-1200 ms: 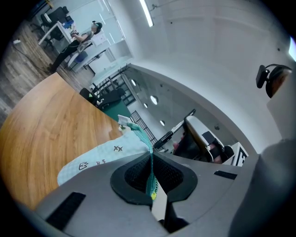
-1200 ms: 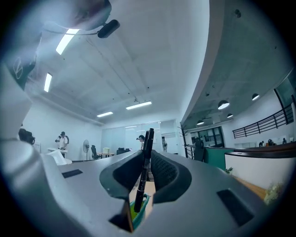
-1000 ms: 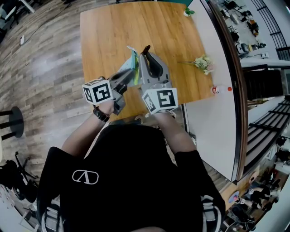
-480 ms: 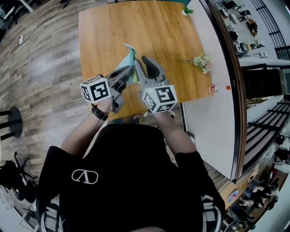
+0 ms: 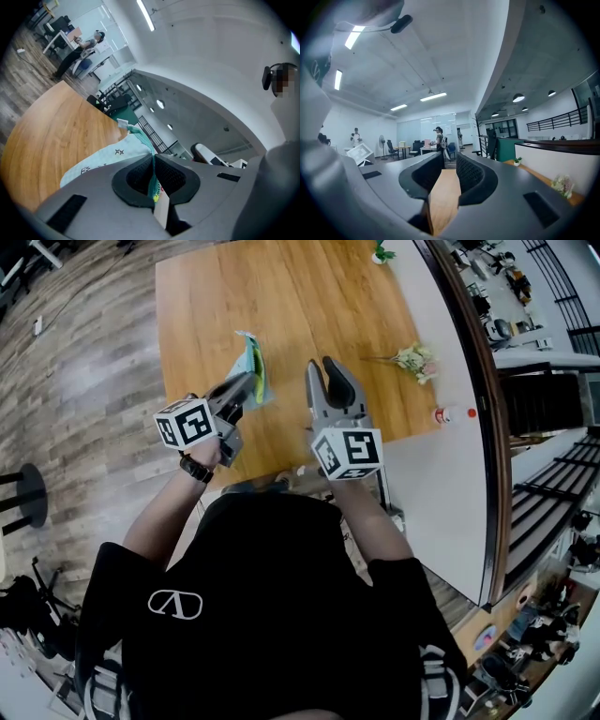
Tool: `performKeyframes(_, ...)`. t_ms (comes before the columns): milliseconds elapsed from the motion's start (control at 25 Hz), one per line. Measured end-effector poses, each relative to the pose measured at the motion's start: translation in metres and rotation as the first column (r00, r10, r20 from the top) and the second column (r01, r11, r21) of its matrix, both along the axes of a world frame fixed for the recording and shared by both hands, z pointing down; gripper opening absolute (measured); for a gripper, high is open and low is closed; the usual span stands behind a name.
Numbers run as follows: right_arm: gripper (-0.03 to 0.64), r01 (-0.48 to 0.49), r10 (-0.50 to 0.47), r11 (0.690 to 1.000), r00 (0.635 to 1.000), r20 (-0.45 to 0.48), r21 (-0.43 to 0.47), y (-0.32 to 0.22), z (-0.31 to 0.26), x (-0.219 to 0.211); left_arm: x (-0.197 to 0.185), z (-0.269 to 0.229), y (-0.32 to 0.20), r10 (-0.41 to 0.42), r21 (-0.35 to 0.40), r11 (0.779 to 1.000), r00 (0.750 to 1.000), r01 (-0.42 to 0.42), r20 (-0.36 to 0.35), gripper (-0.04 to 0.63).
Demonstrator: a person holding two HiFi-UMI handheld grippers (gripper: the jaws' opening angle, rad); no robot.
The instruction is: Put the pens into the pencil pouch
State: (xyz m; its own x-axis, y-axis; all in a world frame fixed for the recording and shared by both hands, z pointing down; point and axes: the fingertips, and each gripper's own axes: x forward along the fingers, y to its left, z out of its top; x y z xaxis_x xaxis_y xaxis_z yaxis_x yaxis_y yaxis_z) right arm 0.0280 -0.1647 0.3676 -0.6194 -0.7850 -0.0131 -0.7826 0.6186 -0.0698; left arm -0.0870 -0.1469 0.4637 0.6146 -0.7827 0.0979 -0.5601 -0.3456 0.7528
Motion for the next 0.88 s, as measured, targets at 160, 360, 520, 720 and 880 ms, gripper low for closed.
performKeyframes(160,0.092,-0.053,0.054,0.998,0.999,0.002,-0.024,0.001,0.007,0.025,-0.019,0.042,-0.004,-0.035,-0.046,0.998,0.996,0.039,0.082,0.017)
performKeyframes(360,0.089,-0.088,0.087,0.993,0.996,-0.013,-0.074,0.010,0.026,0.047,-0.020,0.110,-0.007,-0.043,-0.111,0.992,0.985,0.062,0.166,0.017)
performKeyframes(520,0.086,-0.111,0.108,0.988,0.994,-0.030,-0.108,0.017,0.042,0.060,-0.009,0.165,-0.014,-0.033,-0.164,0.984,0.982,0.064,0.187,0.017)
performKeyframes(720,0.084,-0.141,0.134,0.979,0.989,-0.055,-0.146,0.024,0.061,0.076,0.017,0.202,-0.026,0.010,-0.182,0.983,0.985,0.022,0.170,0.017)
performKeyframes(880,0.084,-0.175,0.165,0.969,0.984,-0.068,-0.176,0.028,0.074,0.086,0.040,0.221,-0.038,0.049,-0.190,0.982,0.985,-0.017,0.165,0.017)
